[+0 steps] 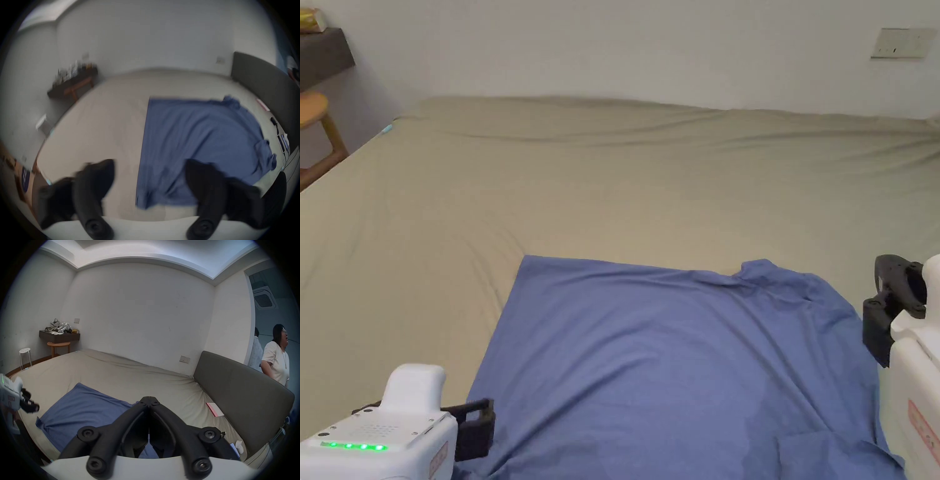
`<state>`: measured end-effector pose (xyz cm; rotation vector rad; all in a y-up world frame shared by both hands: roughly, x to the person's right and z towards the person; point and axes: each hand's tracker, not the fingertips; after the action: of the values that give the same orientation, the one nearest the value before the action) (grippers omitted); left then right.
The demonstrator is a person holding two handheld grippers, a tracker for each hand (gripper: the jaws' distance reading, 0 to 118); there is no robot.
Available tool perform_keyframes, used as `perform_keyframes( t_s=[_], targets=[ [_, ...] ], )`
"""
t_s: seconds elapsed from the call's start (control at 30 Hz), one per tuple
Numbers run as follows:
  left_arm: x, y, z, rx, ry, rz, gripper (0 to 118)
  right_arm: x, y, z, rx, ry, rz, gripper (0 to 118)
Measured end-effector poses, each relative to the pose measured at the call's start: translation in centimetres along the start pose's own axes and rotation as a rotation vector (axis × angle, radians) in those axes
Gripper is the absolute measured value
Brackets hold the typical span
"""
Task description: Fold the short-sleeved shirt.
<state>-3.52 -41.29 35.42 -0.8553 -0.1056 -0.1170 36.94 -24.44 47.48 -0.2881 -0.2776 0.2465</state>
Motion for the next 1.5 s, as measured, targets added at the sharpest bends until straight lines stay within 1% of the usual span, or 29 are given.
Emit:
perform_keyframes(
  t_s=[0.03, 0.13, 0.23, 0.33, 0.37, 0.4, 0.47, 0.5, 0.53, 0.57, 0.63, 0.73, 0.83, 0.87, 0.9, 0.93, 0.97, 1.0, 1.03, 1.1, 1.13, 1.17, 1.23, 1.27, 1.33, 1.4, 1.43, 1.47, 1.5],
  targets=[
    [-0.5, -1.1, -0.9, -0.049, 0.003, 0.006, 110, 0.1, -0.3, 0.0, -0.009, -0.002, 0.002, 2],
    [-1.5, -4.2, -3.6, -0.146, 0.07, 0.001, 110, 0.6, -1.2, -0.4, -0.054, -0.006, 0.0, 2],
    [-1.8, -4.9, -5.1, -0.216, 0.096, 0.022, 110, 1.0, -1.9, -0.7, -0.087, -0.011, 0.001, 2],
    [-1.3, -4.3, -5.8, -0.2, 0.128, 0.018, 109, 1.4, -2.3, -0.9, -0.109, -0.018, -0.002, 2],
    [-1.1, -4.4, -6.1, -0.194, 0.133, 0.014, 106, 1.5, -2.3, -1.0, -0.113, -0.021, -0.005, 2],
    [-1.0, -4.5, -6.4, -0.196, 0.117, 0.003, 90, 1.6, -2.4, -1.0, -0.117, -0.024, -0.01, 2],
    [-0.4, -4.9, -7.3, -0.231, 0.044, -0.034, 45, 1.8, -2.6, -1.2, -0.127, -0.028, -0.02, 2],
    [0.0, -4.9, -7.1, -0.215, -0.012, -0.019, 26, 1.9, -2.7, -1.3, -0.135, -0.028, -0.023, 2],
    [0.6, -4.6, -6.8, -0.21, 0.029, -0.034, 15, 2.1, -2.9, -1.5, -0.143, -0.027, -0.027, 2],
    [1.0, -4.3, -6.8, -0.213, 0.019, -0.071, 5, 2.2, -3.1, -1.6, -0.154, -0.025, -0.03, 2],
    [1.2, -4.2, -6.7, -0.208, 0.033, -0.088, 4, 2.6, -3.7, -2.0, -0.178, -0.019, -0.036, 2],
    [0.6, -3.4, -4.1, -0.081, 0.029, -0.012, 4, 3.7, -5.2, -2.7, -0.253, 0.031, -0.05, 2],
    [0.2, -2.4, -1.5, -0.01, 0.019, 0.011, 4, 4.6, -8.2, -3.3, -0.385, 0.032, -0.047, 4],
    [0.1, -2.2, -0.8, 0.002, 0.015, 0.017, 4, 4.9, -9.6, -3.5, -0.433, 0.038, -0.073, 20],
    [0.0, -2.1, -0.3, 0.011, 0.008, 0.02, 4, 5.2, -11.2, -3.7, -0.484, 0.046, -0.105, 46],
    [0.0, -2.0, 0.1, 0.016, 0.009, 0.019, 4, 5.5, -13.2, -3.8, -0.56, 0.069, -0.136, 77],
    [0.1, -2.0, 0.4, 0.022, 0.011, 0.014, 4, 5.6, -15.1, -4.0, -0.636, 0.076, -0.156, 98],
    [0.2, -2.0, 0.7, 0.02, 0.011, 0.007, 4, 5.5, -16.9, -4.3, -0.706, 0.108, -0.17, 98],
    [0.3, -2.1, 0.6, 0.019, 0.013, 0.002, 4, 5.4, -18.9, -4.4, -0.771, 0.111, -0.158, 98],
    [0.2, -2.3, 0.5, 0.005, 0.01, 0.005, 4, 4.9, -22.4, -4.6, -0.898, 0.068, -0.067, 98],
    [0.2, -2.5, 0.4, -0.004, 0.011, 0.008, 4, 4.6, -23.6, -4.7, -0.931, 0.047, -0.021, 98],
    [0.2, -2.6, 0.0, -0.013, 0.014, 0.009, 4, 4.4, -24.5, -4.8, -0.933, 0.032, 0.004, 98],
    [0.2, -2.9, -0.4, -0.035, 0.021, 0.003, 4, 4.5, -25.5, -4.8, -0.916, 0.036, -0.021, 98],
    [0.2, -3.0, -0.5, -0.045, 0.024, 0.0, 4, 4.5, -25.2, -5.0, -0.931, 0.048, -0.037, 98],
    [0.2, -2.9, -0.7, -0.058, 0.025, -0.007, 4, 4.7, -24.4, -5.1, -0.899, 0.075, -0.064, 97],
    [0.4, -2.9, -1.0, -0.072, 0.032, -0.028, 4, 4.5, -24.1, -5.9, -0.9, 0.079, -0.053, 92],
    [0.4, -2.8, -1.2, -0.08, 0.034, -0.035, 4, 4.4, -24.1, -6.3, -0.912, 0.086, -0.037, 86],
    [0.4, -2.8, -1.3, -0.086, 0.031, -0.036, 4, 4.5, -24.5, -6.7, -0.915, 0.097, -0.035, 68],
    [0.3, -2.8, -1.5, -0.093, 0.028, -0.034, 4, 4.5, -24.9, -7.0, -0.916, 0.116, -0.043, 37]
  ],
)
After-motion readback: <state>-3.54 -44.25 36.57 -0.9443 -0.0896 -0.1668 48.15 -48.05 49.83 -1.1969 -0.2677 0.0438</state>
